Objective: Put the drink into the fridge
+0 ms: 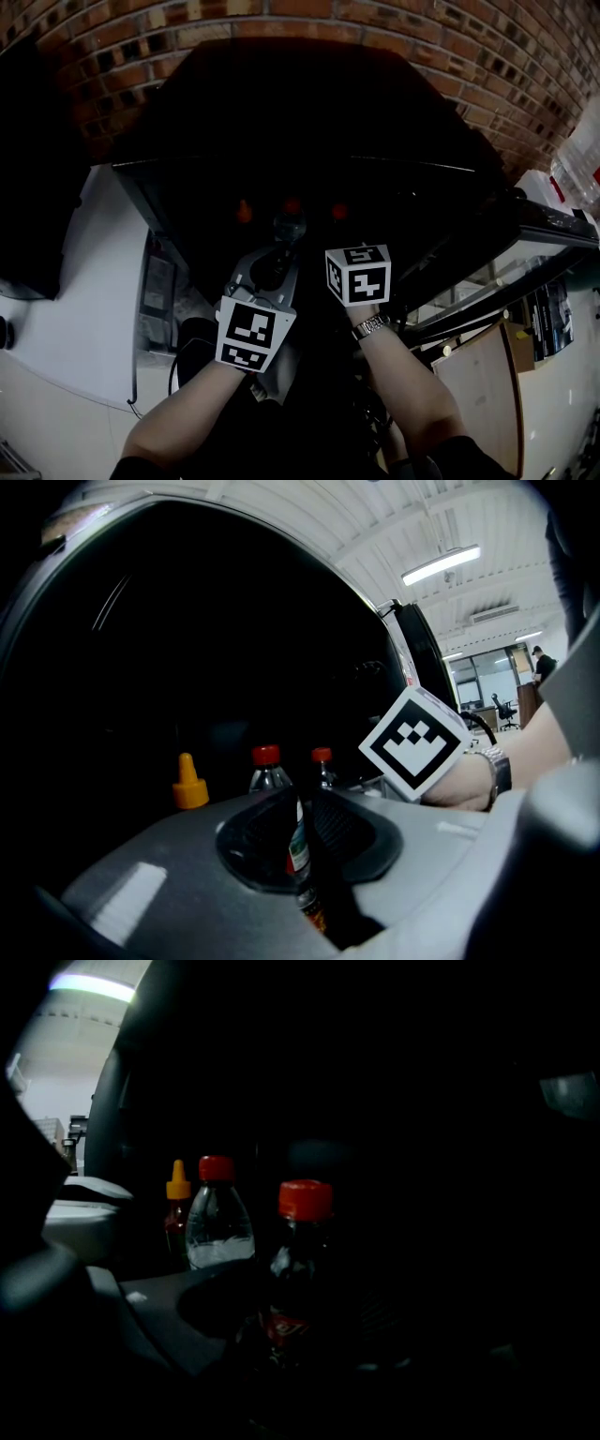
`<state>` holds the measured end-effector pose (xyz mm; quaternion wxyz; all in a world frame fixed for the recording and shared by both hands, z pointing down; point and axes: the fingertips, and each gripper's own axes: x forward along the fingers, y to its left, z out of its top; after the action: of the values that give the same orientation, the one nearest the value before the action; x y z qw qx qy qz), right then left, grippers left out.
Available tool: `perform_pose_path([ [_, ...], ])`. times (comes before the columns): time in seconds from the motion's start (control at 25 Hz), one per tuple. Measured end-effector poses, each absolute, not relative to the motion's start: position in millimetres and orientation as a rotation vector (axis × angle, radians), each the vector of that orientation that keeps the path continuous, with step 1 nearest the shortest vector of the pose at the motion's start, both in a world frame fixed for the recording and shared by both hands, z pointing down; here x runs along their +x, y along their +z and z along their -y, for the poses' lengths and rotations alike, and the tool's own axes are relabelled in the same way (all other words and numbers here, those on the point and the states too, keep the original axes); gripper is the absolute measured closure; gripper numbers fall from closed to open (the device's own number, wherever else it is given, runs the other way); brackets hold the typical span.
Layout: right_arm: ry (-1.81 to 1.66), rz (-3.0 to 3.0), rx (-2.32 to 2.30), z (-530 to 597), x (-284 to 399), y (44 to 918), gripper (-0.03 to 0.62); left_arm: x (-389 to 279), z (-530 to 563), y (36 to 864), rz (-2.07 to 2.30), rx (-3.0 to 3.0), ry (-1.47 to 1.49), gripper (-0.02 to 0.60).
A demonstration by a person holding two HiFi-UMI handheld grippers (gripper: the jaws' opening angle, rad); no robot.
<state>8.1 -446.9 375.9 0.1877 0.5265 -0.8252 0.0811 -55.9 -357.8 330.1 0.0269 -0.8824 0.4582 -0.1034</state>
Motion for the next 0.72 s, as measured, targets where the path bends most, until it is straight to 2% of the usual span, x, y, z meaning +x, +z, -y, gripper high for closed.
perform_pose_path([
  [0.56, 0.123, 2.429, 1.501, 377, -3, 327, 0.276, -71, 321, 316, -1.433, -2.732, -0.225, 0.549],
  [0.6, 0.112, 2.451, 1.502, 368, -5, 320, 0.282, -72, 315, 312, -1.431, -2.732, -0.211, 0.549],
  [0.72, 0.079, 2.502, 1.518, 339, -7, 301, 0.356, -77, 293, 305, -1.433, -2.732, -0.178, 0.549],
])
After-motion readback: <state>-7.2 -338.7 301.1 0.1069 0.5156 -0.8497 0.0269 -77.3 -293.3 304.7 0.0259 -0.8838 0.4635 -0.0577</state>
